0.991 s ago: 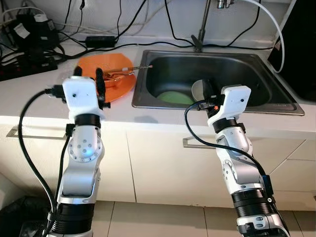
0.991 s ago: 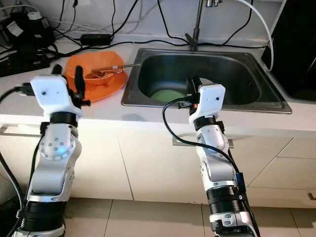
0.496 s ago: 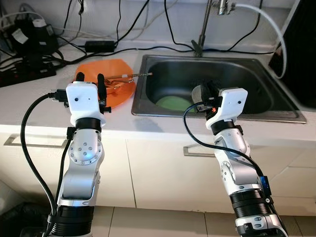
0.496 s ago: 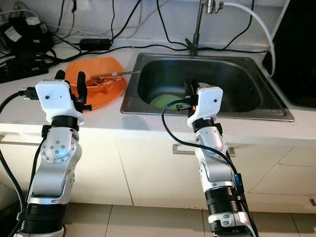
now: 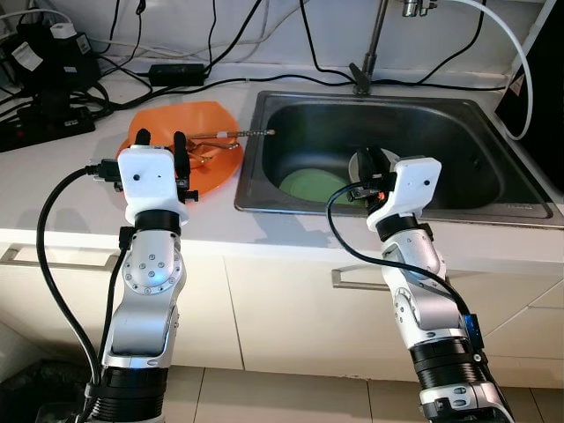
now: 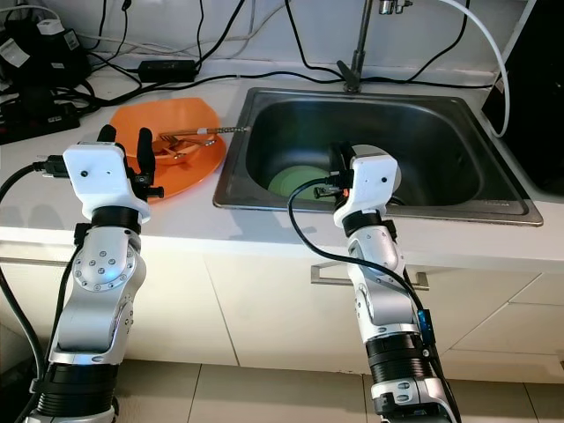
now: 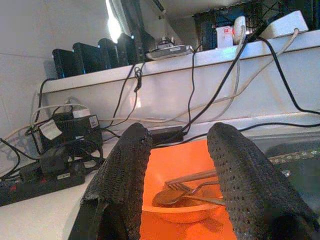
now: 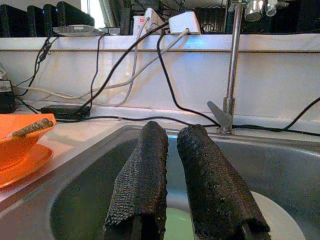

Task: Kitchen organization

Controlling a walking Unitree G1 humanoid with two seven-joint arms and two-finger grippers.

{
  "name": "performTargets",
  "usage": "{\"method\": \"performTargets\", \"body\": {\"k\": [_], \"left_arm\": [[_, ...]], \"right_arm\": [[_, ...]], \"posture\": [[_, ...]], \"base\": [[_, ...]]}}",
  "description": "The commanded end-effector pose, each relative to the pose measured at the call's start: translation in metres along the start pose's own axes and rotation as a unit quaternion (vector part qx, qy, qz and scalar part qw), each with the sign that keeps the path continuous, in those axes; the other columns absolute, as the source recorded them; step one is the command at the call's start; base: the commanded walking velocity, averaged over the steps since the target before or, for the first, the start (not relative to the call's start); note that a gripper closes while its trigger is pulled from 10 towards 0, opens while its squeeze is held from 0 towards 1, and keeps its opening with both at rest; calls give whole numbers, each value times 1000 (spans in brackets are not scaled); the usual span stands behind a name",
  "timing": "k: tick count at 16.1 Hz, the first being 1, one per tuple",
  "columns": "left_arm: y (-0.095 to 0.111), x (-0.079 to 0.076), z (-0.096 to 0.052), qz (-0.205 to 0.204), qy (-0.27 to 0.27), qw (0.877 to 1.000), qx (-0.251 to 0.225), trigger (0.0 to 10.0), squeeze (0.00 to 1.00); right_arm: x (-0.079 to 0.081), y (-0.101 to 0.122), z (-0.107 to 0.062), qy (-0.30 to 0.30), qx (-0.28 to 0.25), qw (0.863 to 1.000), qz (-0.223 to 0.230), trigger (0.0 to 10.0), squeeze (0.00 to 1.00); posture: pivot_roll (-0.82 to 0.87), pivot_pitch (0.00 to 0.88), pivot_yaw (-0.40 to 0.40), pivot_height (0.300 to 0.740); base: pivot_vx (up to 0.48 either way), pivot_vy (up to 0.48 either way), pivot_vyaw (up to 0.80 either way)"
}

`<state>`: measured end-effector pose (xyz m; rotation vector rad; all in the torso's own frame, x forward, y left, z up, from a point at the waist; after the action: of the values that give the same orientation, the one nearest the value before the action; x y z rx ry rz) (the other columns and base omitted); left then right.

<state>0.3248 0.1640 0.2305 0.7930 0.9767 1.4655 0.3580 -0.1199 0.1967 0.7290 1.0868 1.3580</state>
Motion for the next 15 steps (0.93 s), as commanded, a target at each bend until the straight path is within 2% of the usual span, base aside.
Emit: {"method": "performTargets", "body": {"k": [1, 15], "left_arm": [[7, -2, 3, 2, 0, 1000, -12, 10000, 0], [10, -2, 5, 1, 5, 1000, -19, 10000, 0]], "right_arm": [[-1, -1, 0, -3, 3, 1000, 7, 10000, 0], [-1, -1, 1, -5, 2, 1000, 8, 10000, 0]], "posture": [[134, 53, 4, 740], [133, 53, 4, 740]], "base": [[319, 0, 0], [402, 0, 0]]}}
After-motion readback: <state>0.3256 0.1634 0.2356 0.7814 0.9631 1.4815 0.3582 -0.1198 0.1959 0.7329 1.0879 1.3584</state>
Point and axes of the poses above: a point about 5 cm out from each wrist's last joint towards the gripper, its own z axis pointing out of the wrist towards the gripper, its own y axis along the axis of the wrist's last joint, x = y × z, the point moved 2 cm from there along z, pointing out of the wrist towards the gripper, and after that the axes turned 11 degrees about -z, right-handed, at the moved point
